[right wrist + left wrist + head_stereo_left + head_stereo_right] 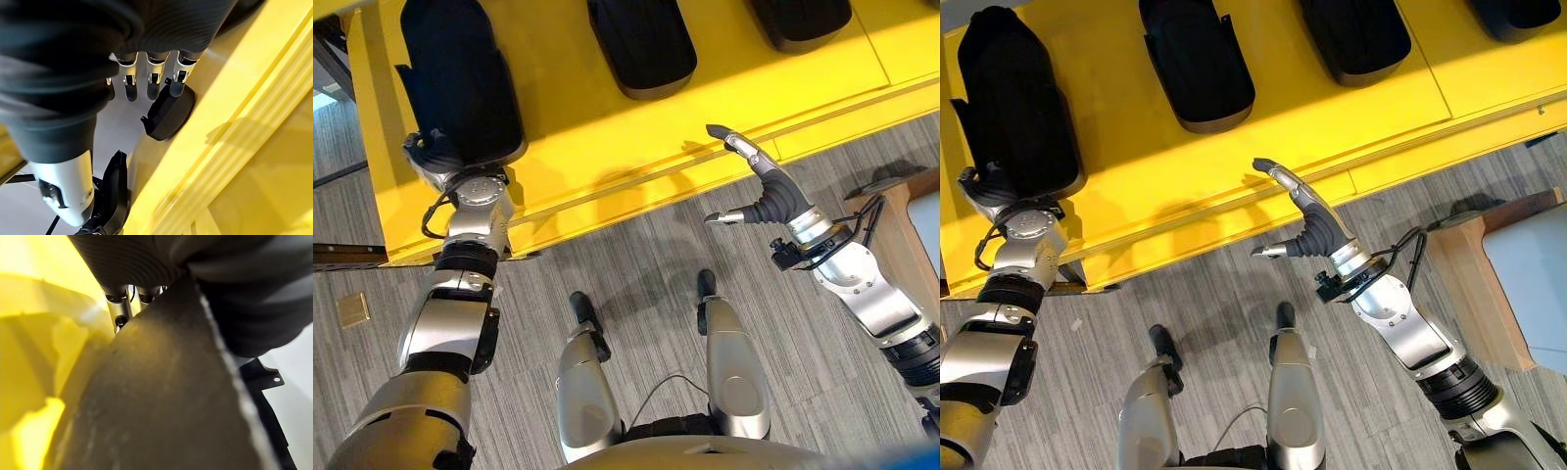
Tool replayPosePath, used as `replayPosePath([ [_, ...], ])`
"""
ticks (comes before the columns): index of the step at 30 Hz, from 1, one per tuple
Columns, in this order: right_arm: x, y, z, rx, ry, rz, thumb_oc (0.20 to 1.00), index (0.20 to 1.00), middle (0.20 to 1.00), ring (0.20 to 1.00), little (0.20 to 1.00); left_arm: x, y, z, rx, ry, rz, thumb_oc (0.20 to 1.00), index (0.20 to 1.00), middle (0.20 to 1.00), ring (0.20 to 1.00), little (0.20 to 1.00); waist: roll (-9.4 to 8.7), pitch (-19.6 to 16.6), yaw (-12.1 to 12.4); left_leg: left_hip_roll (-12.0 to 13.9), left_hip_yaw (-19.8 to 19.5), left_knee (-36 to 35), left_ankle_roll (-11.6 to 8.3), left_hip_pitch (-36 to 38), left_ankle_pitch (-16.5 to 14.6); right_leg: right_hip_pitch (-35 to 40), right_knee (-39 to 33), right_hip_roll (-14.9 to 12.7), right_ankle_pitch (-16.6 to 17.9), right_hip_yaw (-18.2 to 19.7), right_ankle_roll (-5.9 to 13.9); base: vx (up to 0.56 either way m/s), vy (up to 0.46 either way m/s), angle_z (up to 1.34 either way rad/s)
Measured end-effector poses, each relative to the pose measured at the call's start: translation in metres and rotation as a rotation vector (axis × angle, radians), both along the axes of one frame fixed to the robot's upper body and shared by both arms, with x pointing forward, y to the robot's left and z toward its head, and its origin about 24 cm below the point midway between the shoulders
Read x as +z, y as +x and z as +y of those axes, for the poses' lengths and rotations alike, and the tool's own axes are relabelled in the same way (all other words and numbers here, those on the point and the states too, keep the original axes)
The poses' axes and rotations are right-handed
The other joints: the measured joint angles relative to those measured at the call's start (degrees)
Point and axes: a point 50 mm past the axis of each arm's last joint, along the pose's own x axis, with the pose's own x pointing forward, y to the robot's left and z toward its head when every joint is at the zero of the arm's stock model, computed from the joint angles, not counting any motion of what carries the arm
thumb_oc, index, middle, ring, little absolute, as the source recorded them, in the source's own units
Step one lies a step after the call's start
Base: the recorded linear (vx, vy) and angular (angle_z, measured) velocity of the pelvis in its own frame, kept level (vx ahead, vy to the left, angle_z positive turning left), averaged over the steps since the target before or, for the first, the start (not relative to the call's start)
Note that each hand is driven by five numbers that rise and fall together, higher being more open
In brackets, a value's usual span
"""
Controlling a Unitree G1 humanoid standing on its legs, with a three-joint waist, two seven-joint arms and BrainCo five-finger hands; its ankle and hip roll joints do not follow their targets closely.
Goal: Move parts from the plastic box to the shelf.
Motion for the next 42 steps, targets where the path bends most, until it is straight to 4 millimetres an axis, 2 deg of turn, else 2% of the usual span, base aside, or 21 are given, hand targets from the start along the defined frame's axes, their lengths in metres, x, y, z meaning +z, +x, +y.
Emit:
replayPosePath([
  [9, 0.007, -0.003, 0.004, 0.014, 0.004, -0.021, 1.000, 1.000, 1.000, 1.000, 1.000, 0.003, -0.004, 0.018, 0.041, -0.024, 0.031, 0.200, 0.200, 0.200, 0.200, 0.200, 0.39, 0.27, 0.12, -0.02, 0.11, -0.04, 0.00, -0.26, 0.00, -0.38, 0.01, 0.00, 0.00, 0.16, 0.00, 0.00, 0.000, 0.00],
  [18, 0.010, 0.000, 0.004, 0.003, 0.017, -0.016, 1.000, 1.000, 1.000, 1.000, 1.000, 0.005, -0.003, 0.018, 0.022, -0.024, 0.028, 0.200, 0.200, 0.200, 0.200, 0.200, 0.30, 0.32, 0.48, -0.02, 0.08, 0.02, -0.02, -0.75, -0.02, -0.98, 0.19, 0.00, -0.02, 0.18, -0.01, 0.00, 0.000, 0.00],
  [19, 0.010, 0.000, 0.003, 0.000, 0.013, -0.017, 1.000, 1.000, 1.000, 1.000, 1.000, 0.007, -0.002, 0.018, 0.020, -0.025, 0.023, 0.529, 0.529, 0.529, 0.529, 0.529, 0.26, 0.34, 0.45, -0.02, 0.10, 0.03, -0.02, -0.81, -0.02, -1.11, 0.31, 0.00, -0.05, 0.21, -0.03, 0.00, 0.000, 0.00],
  [20, 0.011, 0.000, 0.002, -0.004, 0.005, -0.018, 1.000, 1.000, 1.000, 1.000, 1.000, 0.008, -0.002, 0.017, 0.019, -0.027, 0.018, 0.649, 0.649, 0.649, 0.649, 0.649, 0.24, 0.35, 0.48, -0.02, 0.15, 0.03, -0.02, -0.89, -0.02, -1.25, 0.36, 0.00, -0.07, 0.27, -0.03, 0.00, 0.000, 0.00],
  [21, 0.011, 0.000, -0.001, -0.012, -0.014, -0.020, 1.000, 1.000, 1.000, 1.000, 1.000, 0.011, 0.000, 0.016, 0.016, -0.031, 0.007, 1.000, 1.000, 1.000, 1.000, 1.000, 0.17, 0.40, 0.57, -0.03, 0.26, 0.05, -0.02, -0.93, -0.02, -1.45, 0.48, 0.00, -0.07, 0.43, -0.03, 0.00, 0.000, 0.00],
  [26, 0.012, 0.000, -0.002, -0.019, -0.021, -0.022, 1.000, 1.000, 1.000, 1.000, 1.000, 0.020, 0.003, 0.014, 0.002, -0.031, -0.018, 1.000, 1.000, 1.000, 1.000, 1.000, 0.12, 0.42, 0.14, -0.02, 0.32, 0.19, -0.05, -0.92, -0.06, -1.49, 0.54, 0.01, -0.07, 0.53, -0.04, 0.00, 0.000, 0.00],
  [42, 0.012, 0.000, -0.005, -0.028, -0.031, -0.026, 1.000, 1.000, 1.000, 1.000, 1.000, 0.027, 0.003, 0.013, 0.025, -0.055, -0.073, 1.000, 1.000, 1.000, 1.000, 1.000, 0.03, 0.45, -0.27, 0.04, 0.42, 1.00, 0.02, -0.90, -0.49, -1.39, 0.85, 0.01, -0.06, 0.82, -0.03, 0.00, 0.000, 0.00],
])
